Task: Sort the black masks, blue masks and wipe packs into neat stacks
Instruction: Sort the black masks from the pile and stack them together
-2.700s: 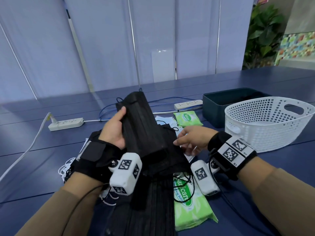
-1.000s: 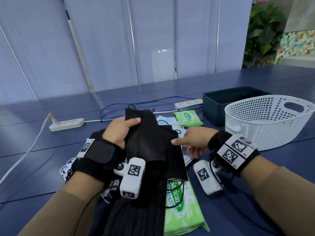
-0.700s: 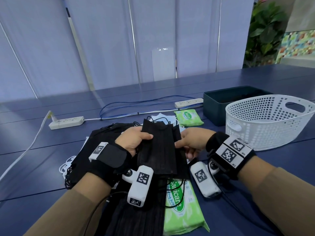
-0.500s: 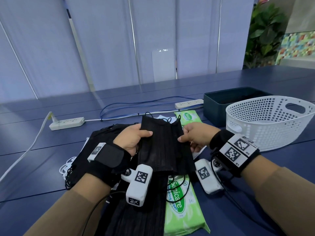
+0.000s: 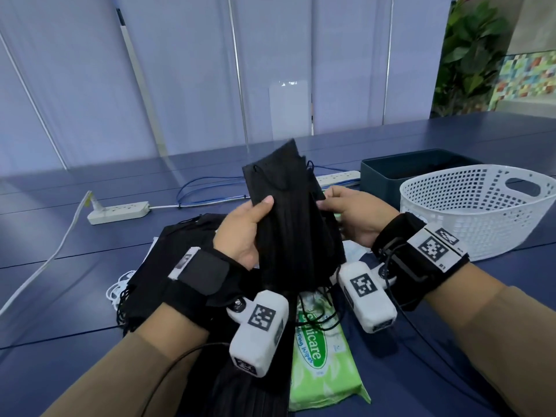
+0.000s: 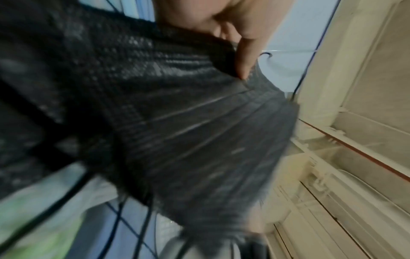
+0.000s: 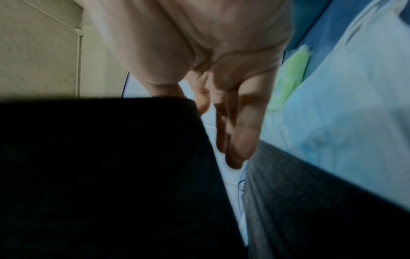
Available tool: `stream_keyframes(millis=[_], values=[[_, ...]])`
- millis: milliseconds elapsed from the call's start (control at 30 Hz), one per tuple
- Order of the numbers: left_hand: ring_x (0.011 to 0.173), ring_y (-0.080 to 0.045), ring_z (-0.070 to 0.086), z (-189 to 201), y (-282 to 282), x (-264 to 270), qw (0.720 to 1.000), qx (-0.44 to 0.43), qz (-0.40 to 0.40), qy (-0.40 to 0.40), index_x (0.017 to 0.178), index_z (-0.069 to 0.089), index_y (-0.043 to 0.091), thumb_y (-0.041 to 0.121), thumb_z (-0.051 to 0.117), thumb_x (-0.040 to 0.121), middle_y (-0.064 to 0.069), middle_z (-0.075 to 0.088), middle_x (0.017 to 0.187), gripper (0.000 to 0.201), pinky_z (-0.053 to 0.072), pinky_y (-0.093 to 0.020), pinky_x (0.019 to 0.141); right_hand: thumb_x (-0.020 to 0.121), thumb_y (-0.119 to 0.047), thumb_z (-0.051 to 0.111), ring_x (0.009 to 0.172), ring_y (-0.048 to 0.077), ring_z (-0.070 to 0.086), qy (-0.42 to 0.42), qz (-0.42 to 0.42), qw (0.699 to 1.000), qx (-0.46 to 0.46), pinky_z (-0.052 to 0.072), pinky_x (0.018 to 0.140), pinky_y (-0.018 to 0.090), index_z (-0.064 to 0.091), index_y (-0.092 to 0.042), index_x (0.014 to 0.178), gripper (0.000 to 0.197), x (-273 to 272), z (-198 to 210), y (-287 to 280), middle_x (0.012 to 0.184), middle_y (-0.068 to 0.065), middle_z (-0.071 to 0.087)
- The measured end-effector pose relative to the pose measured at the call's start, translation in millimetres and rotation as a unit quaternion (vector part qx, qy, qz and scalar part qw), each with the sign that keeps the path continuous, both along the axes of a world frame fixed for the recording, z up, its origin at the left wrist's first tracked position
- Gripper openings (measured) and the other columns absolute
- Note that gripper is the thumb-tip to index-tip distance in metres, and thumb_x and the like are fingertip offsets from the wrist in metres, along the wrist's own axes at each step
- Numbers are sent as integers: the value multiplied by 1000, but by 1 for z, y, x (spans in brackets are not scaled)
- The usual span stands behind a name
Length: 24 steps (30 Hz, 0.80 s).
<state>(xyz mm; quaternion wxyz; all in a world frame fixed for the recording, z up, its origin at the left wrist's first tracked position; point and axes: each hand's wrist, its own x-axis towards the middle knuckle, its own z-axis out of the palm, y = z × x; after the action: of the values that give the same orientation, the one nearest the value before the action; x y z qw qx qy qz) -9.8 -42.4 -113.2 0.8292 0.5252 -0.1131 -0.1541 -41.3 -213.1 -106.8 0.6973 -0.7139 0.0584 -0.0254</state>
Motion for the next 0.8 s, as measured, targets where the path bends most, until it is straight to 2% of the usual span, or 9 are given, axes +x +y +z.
stream_keyframes(millis=[100, 233, 300, 433, 500, 567, 667, 733, 800], values=[[68, -17, 71, -4, 1, 1, 999, -4, 4, 42, 93, 63, 5, 19, 44, 99, -7, 74, 77, 25, 58, -27, 57, 90, -6, 55, 49, 7, 42, -40, -13, 999, -29, 34, 41, 16, 38, -20, 63, 35, -3, 7, 3, 59, -3, 47], [87, -20, 71, 3, 6, 0, 998, -39, -14, 47, 112, 61, 1, 22, 45, 98, -12, 72, 99, 31, 59, -33, 73, 94, -9, 50, 59, 14, 48, -49, 46, 993, 102, 39, 51, 23, 39, -19, 68, 30, -7, 13, 5, 73, 2, 53], [95, -22, 69, 6, 8, -2, 997, -47, -25, 60, 120, 59, 1, 24, 46, 97, -14, 69, 109, 35, 58, -35, 80, 96, -9, 46, 62, 14, 52, -58, 61, 984, 155, 46, 49, 22, 41, -17, 74, 24, -9, 15, 9, 75, 3, 55], [89, -19, 71, 9, 8, -2, 998, -36, -29, 35, 111, 62, 3, 21, 44, 98, -10, 72, 100, 29, 57, -34, 79, 96, -10, 47, 58, 10, 57, -80, 44, 979, 183, 50, 48, 21, 43, -16, 74, 23, -11, 16, 15, 73, 2, 59], [80, -17, 71, 16, 11, 0, 1000, -19, -4, 3, 96, 66, 5, 18, 43, 98, -7, 74, 87, 26, 59, -30, 72, 96, -16, 50, 61, 13, 56, -64, 51, 989, 127, 51, 52, 25, 44, -17, 74, 23, -12, 17, 13, 76, 2, 59], [77, -17, 71, 27, 23, 7, 999, -30, 40, -2, 84, 70, 7, 18, 46, 97, -6, 74, 82, 29, 59, -32, 69, 94, -23, 53, 66, 18, 55, -23, 57, 998, 6, 51, 57, 30, 49, -16, 78, 18, -12, 15, 7, 82, 5, 59], [92, -22, 69, 44, 51, 21, 996, -52, 73, 26, 106, 66, 5, 22, 53, 93, -10, 72, 100, 25, 58, -39, 73, 92, -28, 58, 69, 20, 55, 47, 57, 979, -191, 51, 58, 31, 55, -14, 83, 17, -11, 7, -3, 89, 9, 60], [85, -20, 71, 50, 65, 27, 995, -42, 74, 46, 109, 63, 8, 26, 54, 92, -8, 72, 97, 26, 59, -37, 66, 91, -27, 59, 66, 21, 56, 86, 65, 966, -235, 50, 53, 27, 56, -12, 88, 16, -10, 3, -5, 90, 11, 61], [83, -18, 70, 53, 71, 29, 996, -10, 75, 47, 109, 62, 8, 28, 55, 91, -5, 71, 94, 27, 60, -36, 64, 92, -24, 58, 61, 21, 56, 129, 91, 963, -217, 46, 47, 22, 55, -7, 98, 19, -8, -2, -4, 87, 14, 61]])
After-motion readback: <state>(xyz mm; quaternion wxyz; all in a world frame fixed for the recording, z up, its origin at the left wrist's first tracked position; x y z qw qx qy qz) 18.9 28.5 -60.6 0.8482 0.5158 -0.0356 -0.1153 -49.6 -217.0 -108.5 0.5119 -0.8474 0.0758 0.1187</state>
